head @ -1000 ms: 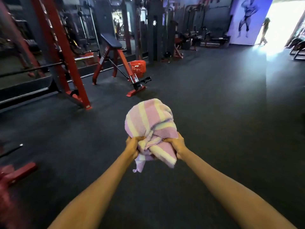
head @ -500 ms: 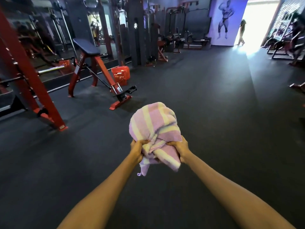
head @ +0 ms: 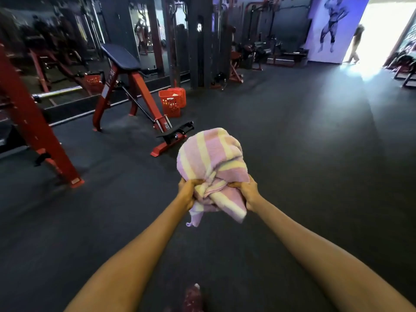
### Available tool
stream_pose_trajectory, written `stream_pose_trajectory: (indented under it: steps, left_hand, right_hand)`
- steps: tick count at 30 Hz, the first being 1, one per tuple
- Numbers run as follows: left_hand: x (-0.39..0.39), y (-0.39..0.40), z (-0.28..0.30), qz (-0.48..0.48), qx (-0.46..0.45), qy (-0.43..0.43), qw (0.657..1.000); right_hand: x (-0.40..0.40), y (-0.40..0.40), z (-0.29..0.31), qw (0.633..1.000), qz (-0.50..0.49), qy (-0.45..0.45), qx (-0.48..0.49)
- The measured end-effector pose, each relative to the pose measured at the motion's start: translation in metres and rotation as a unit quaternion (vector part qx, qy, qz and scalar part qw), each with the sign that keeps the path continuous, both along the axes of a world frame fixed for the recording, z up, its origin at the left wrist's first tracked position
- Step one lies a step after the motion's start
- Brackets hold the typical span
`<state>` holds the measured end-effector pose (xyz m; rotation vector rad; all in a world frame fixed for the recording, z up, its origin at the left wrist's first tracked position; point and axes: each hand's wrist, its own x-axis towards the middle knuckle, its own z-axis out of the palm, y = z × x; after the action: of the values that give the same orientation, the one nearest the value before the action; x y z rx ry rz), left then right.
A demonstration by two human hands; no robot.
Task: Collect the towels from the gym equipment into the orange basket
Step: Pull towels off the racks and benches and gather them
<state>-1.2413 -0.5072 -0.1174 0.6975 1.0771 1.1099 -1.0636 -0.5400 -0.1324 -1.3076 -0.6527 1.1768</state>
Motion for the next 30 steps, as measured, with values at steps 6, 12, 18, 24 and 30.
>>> stream_pose_trajectory:
  steps: [6,12,18,24,30]
  left_hand:
    - [0.015,0.15,-0.006,-0.007,-0.006,0.023,1.0]
    - [0.045,0.313,0.008,-0.036,0.017,0.046,0.998]
    - [0.087,0.438,-0.008,-0.056,-0.008,0.035,0.998]
    - [0.132,0.559,-0.028,-0.05,-0.032,0.042,0.997]
    - [0.176,0.7,-0.015,-0.028,-0.012,0.047,0.998]
  right_hand:
    - [0.016,0.144,-0.011,1.0,-0.004,-0.011,-0.018]
    - [0.045,0.292,0.003,0.999,-0.033,-0.025,-0.012]
    - [0.089,0.416,-0.018,0.998,-0.049,-0.025,-0.031]
    - [0.141,0.544,-0.038,0.995,-0.022,-0.079,-0.062]
    - [0.187,0.692,-0.02,0.992,0.009,-0.113,-0.049]
